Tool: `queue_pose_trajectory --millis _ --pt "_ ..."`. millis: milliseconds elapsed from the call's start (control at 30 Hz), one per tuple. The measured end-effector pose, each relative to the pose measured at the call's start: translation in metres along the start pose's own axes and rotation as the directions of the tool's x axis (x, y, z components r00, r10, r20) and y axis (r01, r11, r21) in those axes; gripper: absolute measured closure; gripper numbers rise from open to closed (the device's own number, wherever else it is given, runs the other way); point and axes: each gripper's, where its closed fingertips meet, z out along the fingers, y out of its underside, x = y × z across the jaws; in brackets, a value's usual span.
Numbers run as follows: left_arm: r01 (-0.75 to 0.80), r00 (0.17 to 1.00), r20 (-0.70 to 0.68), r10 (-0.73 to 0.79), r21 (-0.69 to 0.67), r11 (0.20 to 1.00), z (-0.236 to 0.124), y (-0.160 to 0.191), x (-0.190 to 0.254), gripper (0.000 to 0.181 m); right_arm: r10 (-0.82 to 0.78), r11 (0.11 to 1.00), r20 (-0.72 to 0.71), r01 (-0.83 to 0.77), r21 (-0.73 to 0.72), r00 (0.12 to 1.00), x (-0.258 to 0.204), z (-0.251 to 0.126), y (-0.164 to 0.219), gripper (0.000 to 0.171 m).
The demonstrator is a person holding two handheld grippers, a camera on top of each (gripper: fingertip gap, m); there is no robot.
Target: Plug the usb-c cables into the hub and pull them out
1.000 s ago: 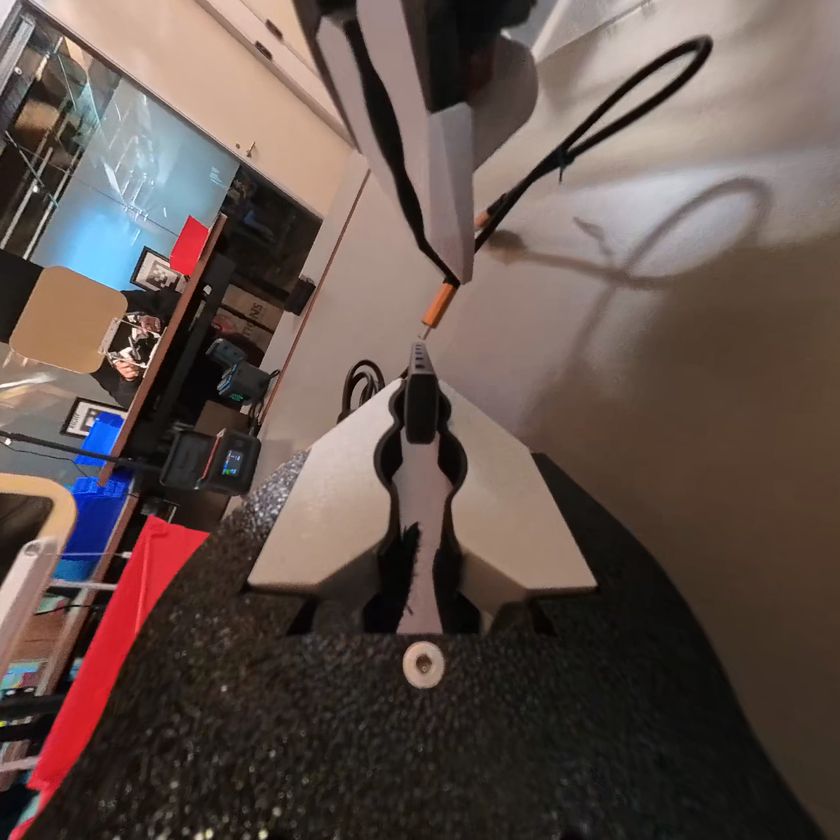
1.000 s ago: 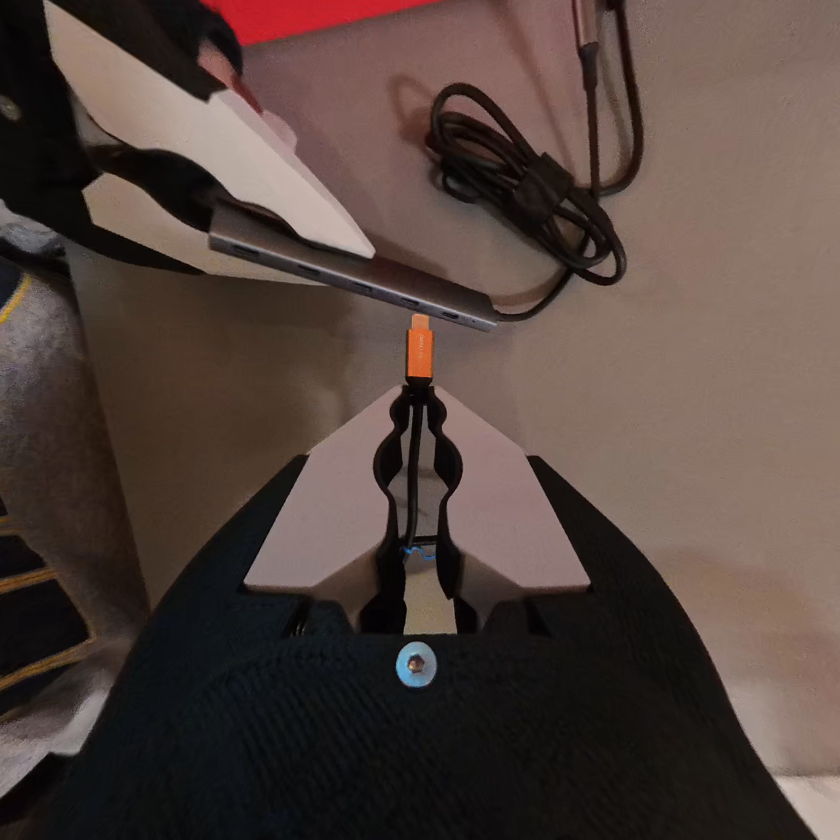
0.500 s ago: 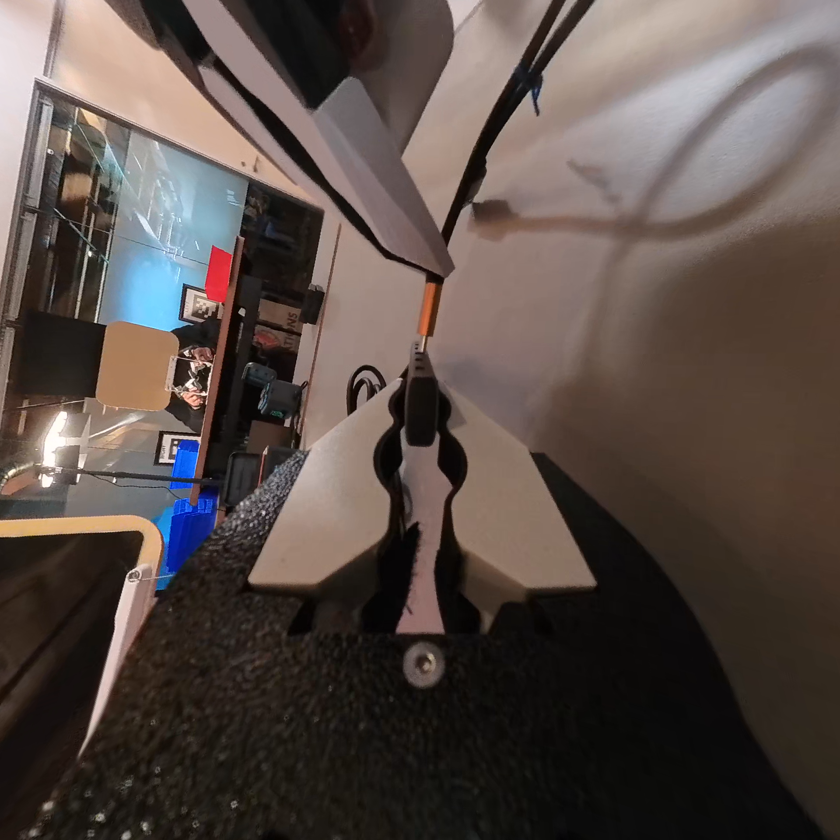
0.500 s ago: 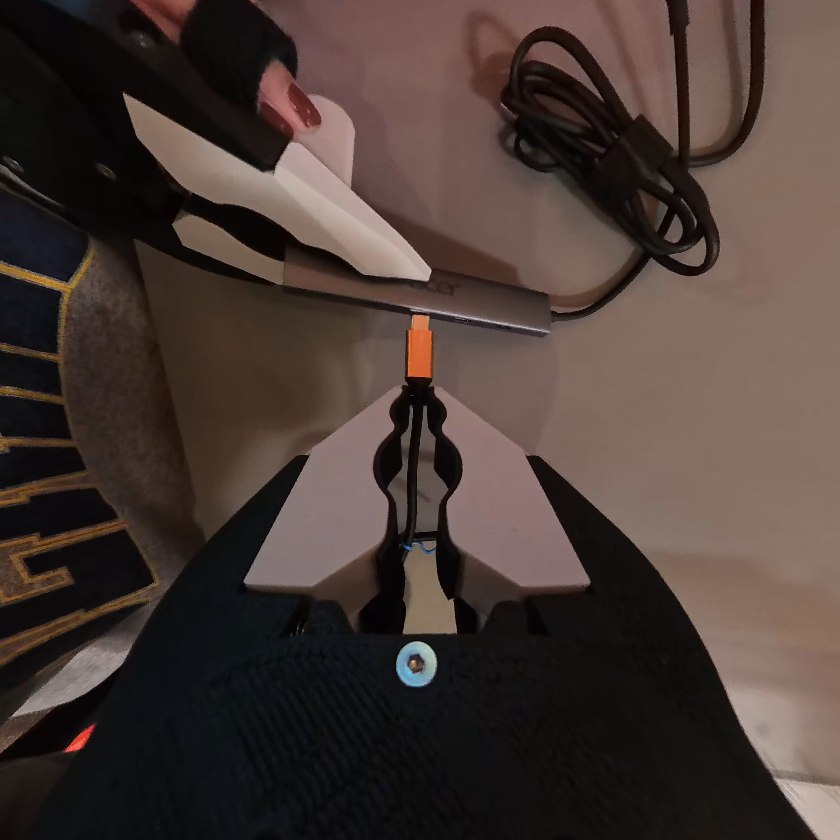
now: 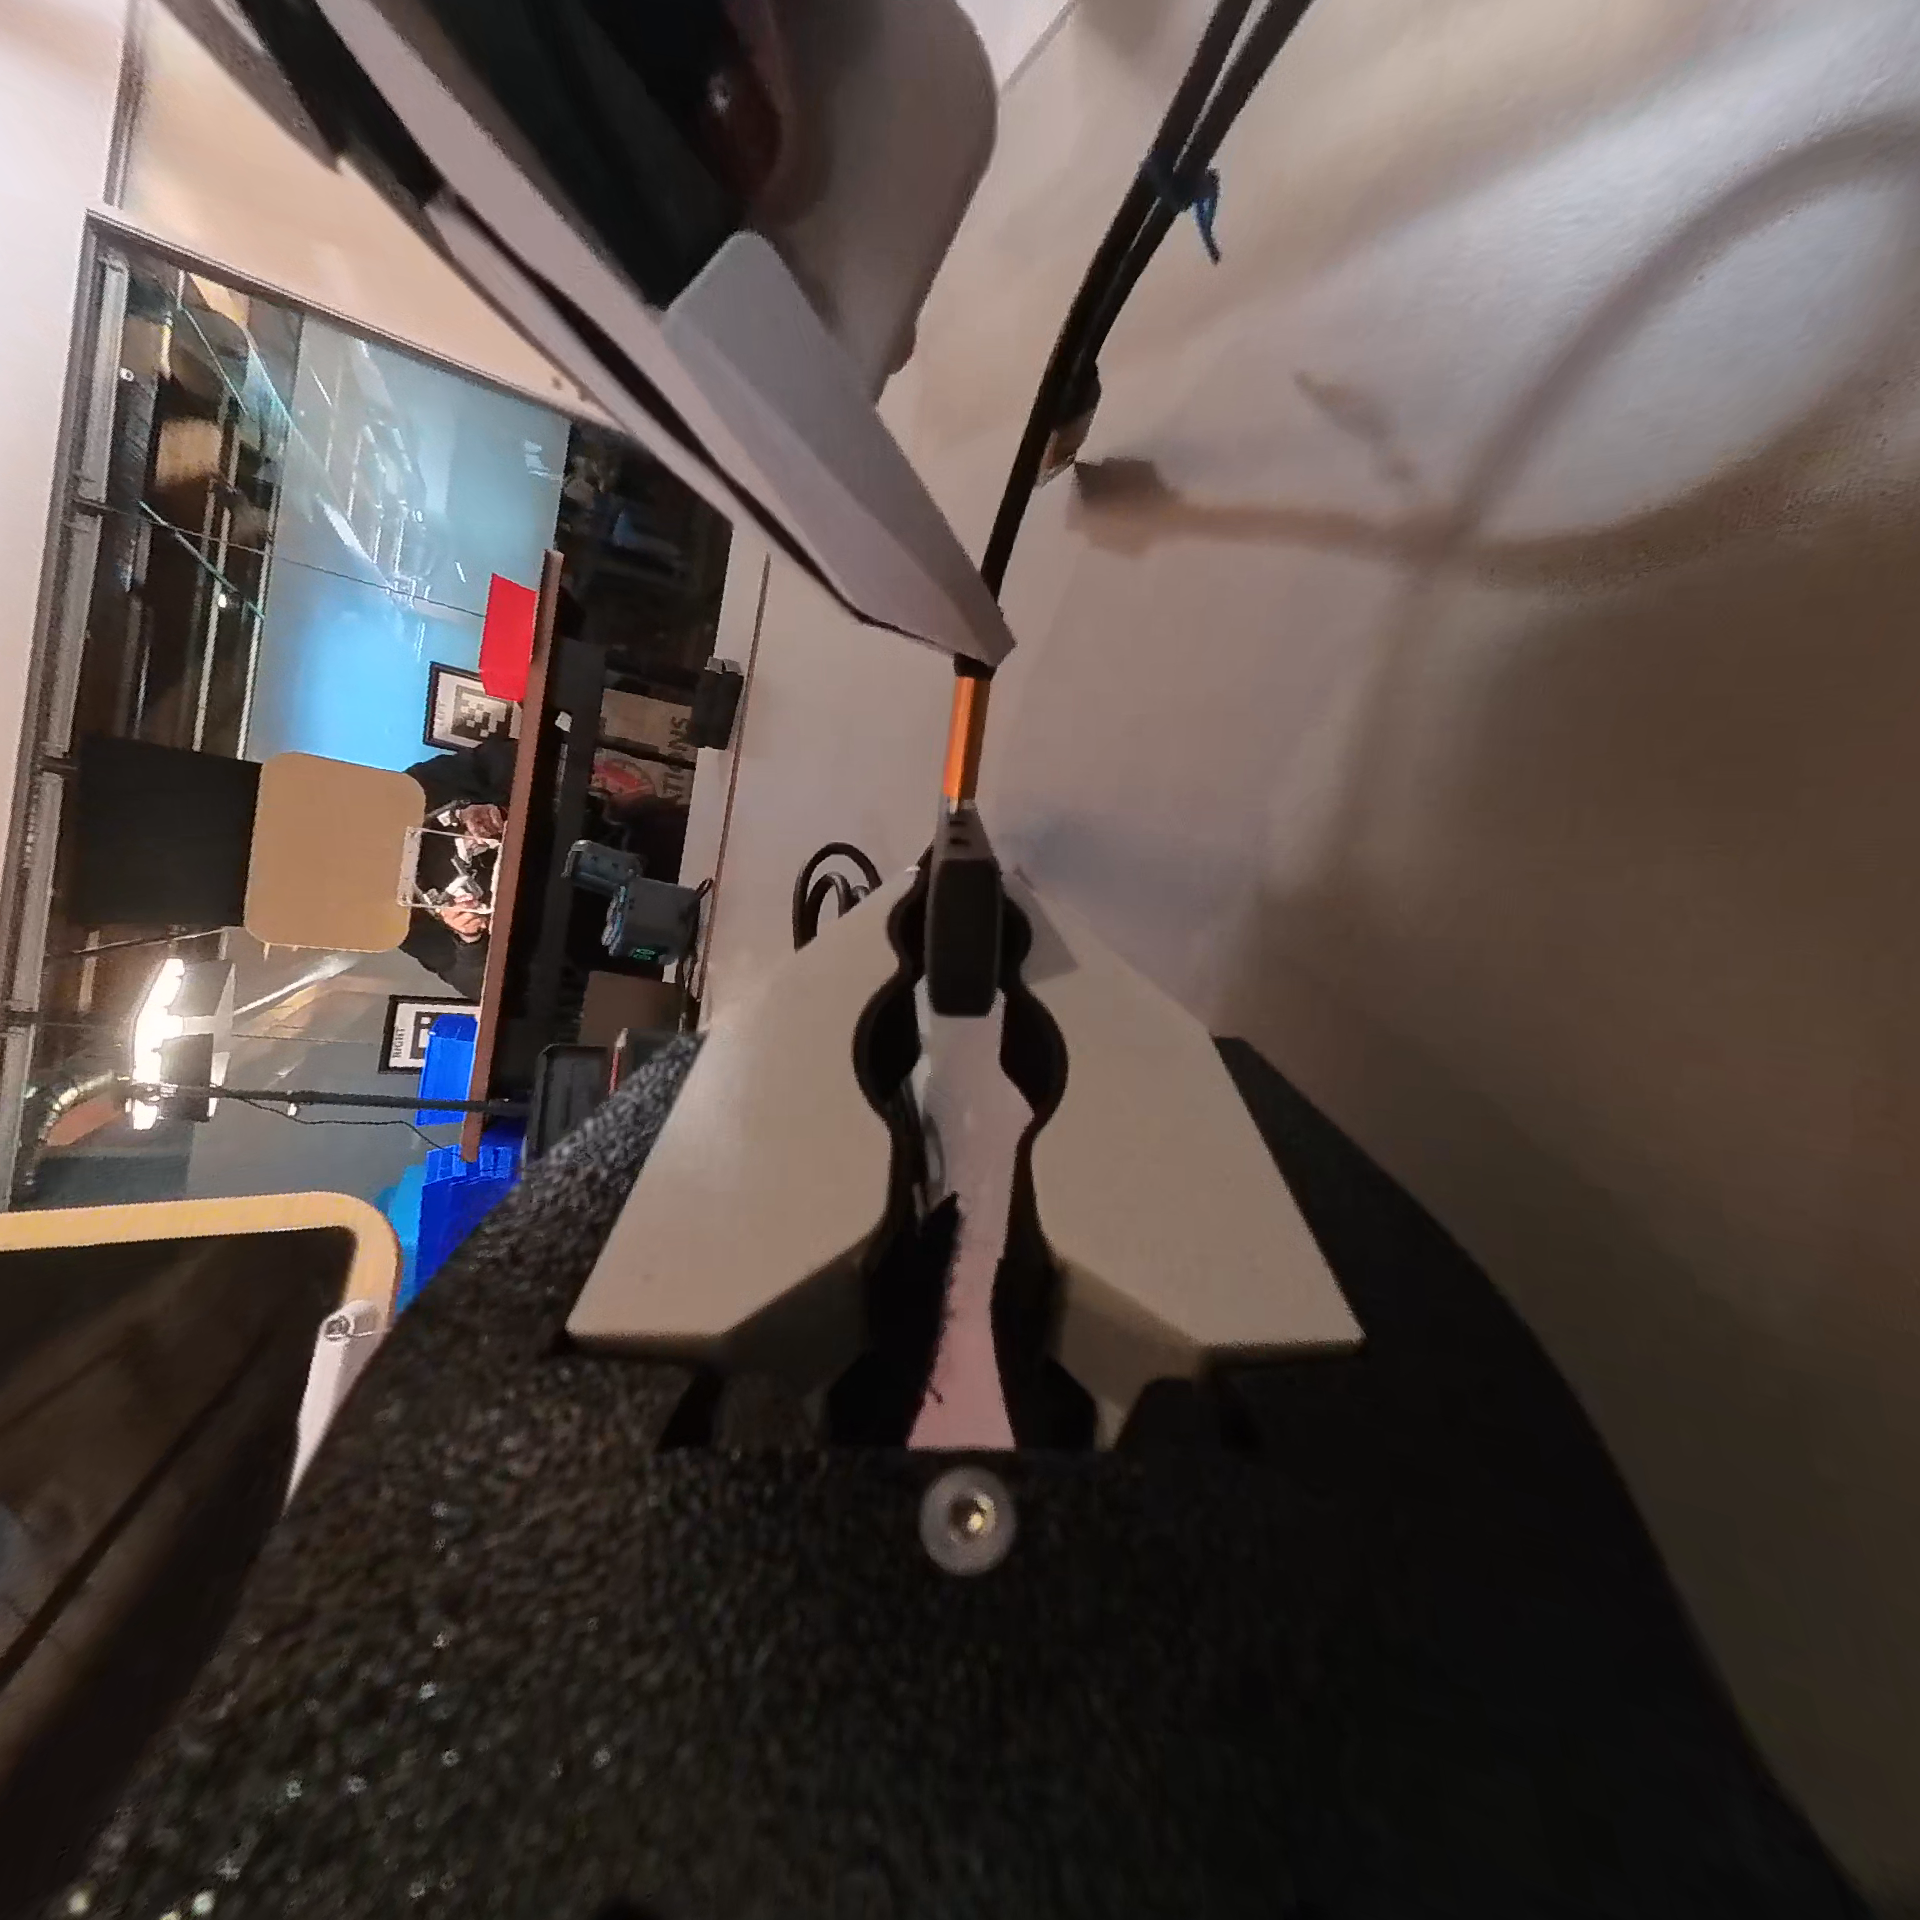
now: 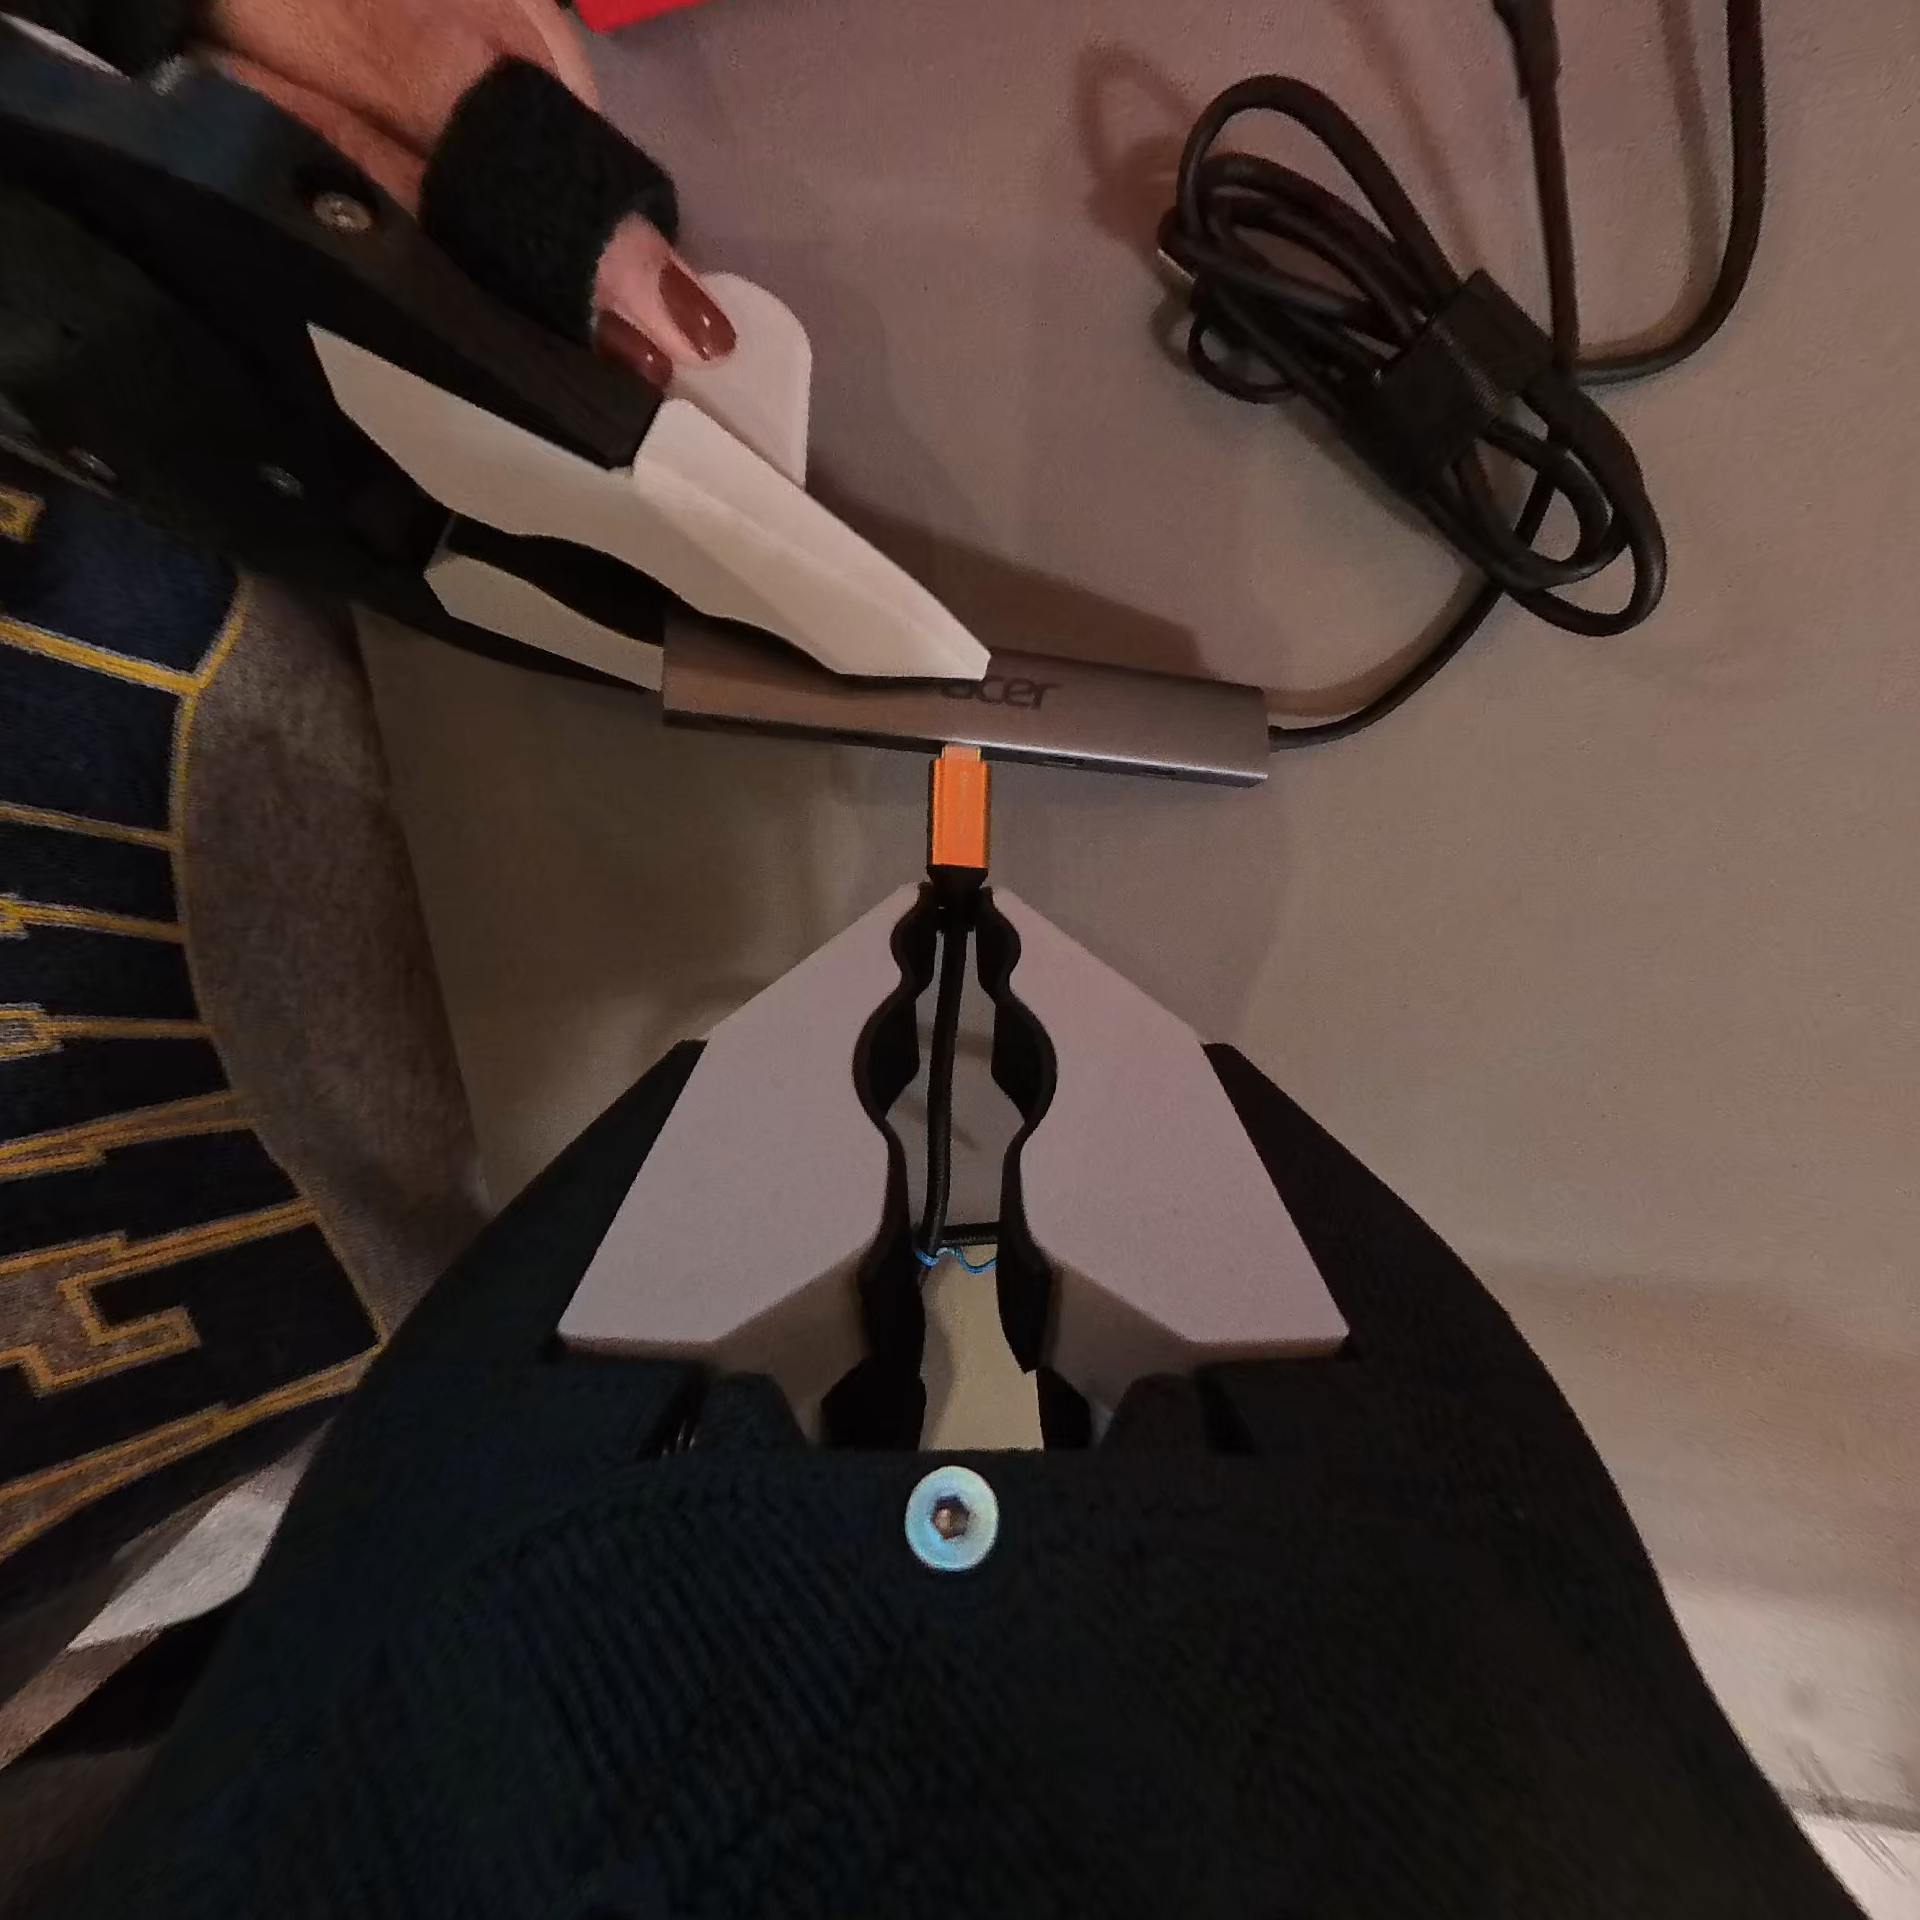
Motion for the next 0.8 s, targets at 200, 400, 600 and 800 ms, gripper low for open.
queue_pose_trajectory --millis 200,400,600,800 --pt "-0.031 0.999 -0.009 0.031 -0.013 0.999 0.003 -0.003 0.004 0.174 -0.007 1.0 -0.01 0.007 0.01 1.0 0.0 0.003 0.003 0.166" --pt "-0.021 1.0 -0.01 0.021 -0.012 1.0 0.004 -0.003 0.004 0.174 -0.002 0.999 -0.012 0.003 0.044 1.0 0.002 0.001 0.001 0.166" --pt "0.037 0.994 0.1 -0.045 0.076 0.996 -0.002 -0.016 -0.019 0.174 -0.001 0.992 -0.045 0.006 0.124 0.999 0.01 -0.05 -0.022 0.161" --pt "-0.038 0.995 0.101 0.024 0.135 0.99 -0.007 -0.026 -0.013 0.174 -0.06 0.927 -0.3 0.164 0.336 0.952 0.067 -0.089 -0.112 0.155"
